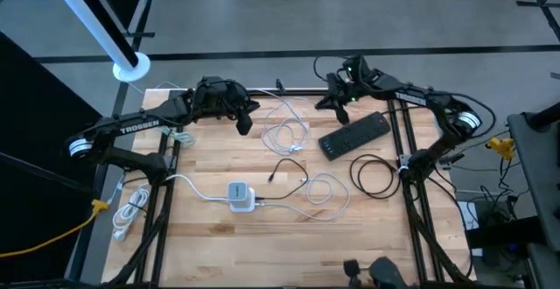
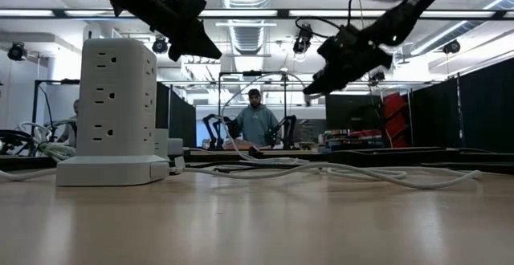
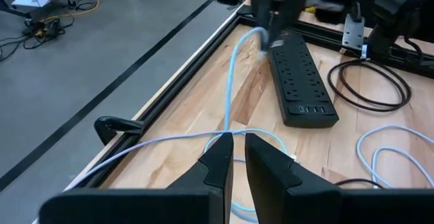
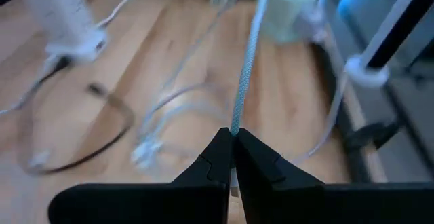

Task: Insert USB
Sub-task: Insert the white charger cable into the black outlet extension

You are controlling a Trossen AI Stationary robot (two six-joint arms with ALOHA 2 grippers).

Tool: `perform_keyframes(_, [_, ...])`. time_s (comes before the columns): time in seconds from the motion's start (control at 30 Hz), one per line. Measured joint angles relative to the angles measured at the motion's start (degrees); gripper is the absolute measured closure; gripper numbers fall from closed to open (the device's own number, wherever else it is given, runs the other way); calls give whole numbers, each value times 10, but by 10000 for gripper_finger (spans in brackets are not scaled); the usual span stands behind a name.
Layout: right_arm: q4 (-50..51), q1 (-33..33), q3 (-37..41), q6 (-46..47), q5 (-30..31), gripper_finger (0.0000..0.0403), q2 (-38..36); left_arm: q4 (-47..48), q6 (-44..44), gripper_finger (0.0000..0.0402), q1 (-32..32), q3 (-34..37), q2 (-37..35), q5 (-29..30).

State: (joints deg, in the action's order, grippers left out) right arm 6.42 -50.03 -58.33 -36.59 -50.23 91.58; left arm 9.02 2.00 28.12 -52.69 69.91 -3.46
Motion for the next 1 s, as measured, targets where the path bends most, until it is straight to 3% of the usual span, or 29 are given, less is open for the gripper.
perform_keyframes(0.1, [-154, -19, -4, 57, -36, 403, 61, -4, 6, 374, -1, 0, 0, 0])
perform_keyframes(0.27, [-366, -51, -61, 189, -151, 403, 177, -4, 27, 375, -8, 0, 0, 0])
perform_keyframes(0.37, [-368, -60, -108, 193, -202, 403, 224, -3, 30, 375, -19, 0, 0, -1])
perform_keyframes(0.5, [-363, -64, -148, 191, -225, 403, 254, 0, 30, 375, -31, 0, 0, -1])
perform_keyframes(0.77, [-361, -77, -155, 166, -253, 403, 258, -2, 32, 377, -46, 12, 0, -2])
perform_keyframes(1.0, [-326, -90, -154, 161, -253, 403, 258, -111, 56, 377, -67, 80, 0, -3])
